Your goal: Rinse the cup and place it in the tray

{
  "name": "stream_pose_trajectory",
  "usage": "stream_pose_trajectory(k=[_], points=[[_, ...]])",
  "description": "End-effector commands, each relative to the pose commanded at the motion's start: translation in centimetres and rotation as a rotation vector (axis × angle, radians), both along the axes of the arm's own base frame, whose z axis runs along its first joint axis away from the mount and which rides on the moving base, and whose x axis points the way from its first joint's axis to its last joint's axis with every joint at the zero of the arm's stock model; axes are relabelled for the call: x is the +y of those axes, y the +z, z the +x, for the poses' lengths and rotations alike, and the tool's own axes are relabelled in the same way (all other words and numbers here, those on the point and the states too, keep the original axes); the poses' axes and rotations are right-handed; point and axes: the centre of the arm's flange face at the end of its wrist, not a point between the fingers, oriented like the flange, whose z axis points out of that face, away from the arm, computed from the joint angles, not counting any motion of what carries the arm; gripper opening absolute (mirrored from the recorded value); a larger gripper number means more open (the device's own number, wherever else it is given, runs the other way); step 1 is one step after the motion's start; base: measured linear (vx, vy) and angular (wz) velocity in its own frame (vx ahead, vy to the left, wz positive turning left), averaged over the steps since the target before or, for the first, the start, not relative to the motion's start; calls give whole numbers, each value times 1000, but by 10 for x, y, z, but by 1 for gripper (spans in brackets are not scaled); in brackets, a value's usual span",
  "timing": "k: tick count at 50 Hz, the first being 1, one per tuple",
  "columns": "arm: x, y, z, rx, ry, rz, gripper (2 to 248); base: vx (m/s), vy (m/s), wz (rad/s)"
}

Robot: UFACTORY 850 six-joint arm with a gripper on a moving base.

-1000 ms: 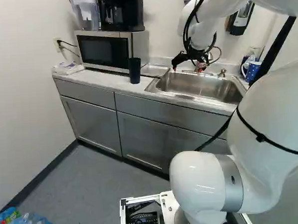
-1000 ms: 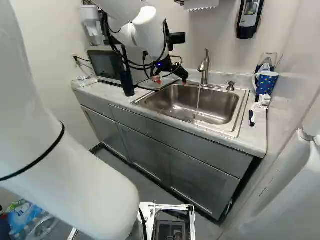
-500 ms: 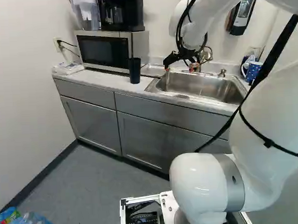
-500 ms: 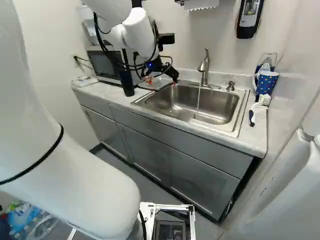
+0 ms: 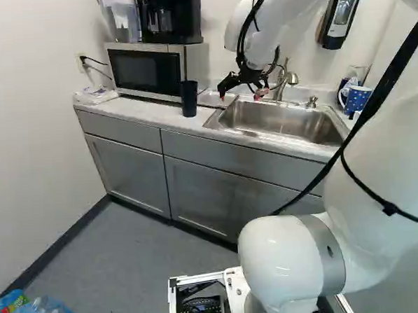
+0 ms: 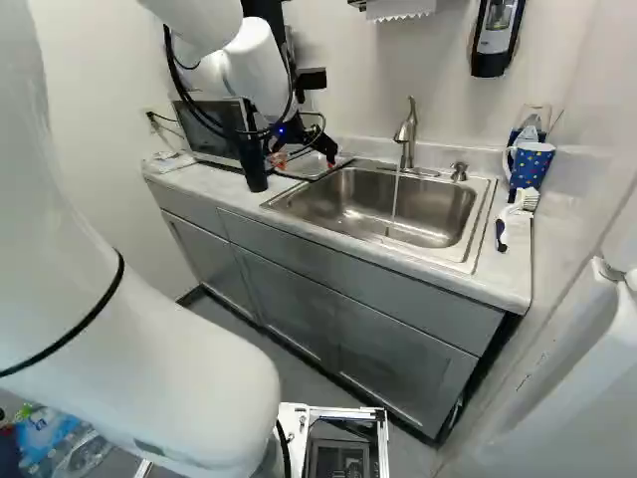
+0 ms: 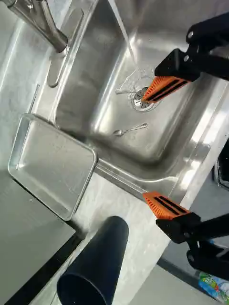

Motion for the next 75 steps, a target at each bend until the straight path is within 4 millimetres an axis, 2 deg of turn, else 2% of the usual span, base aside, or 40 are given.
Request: stream_pose_trajectory(k=[65,75], points=[[106,1,1,-6,237,0,247,0,0,0],[110,2,1,-25,246,1,247,0,0,0]])
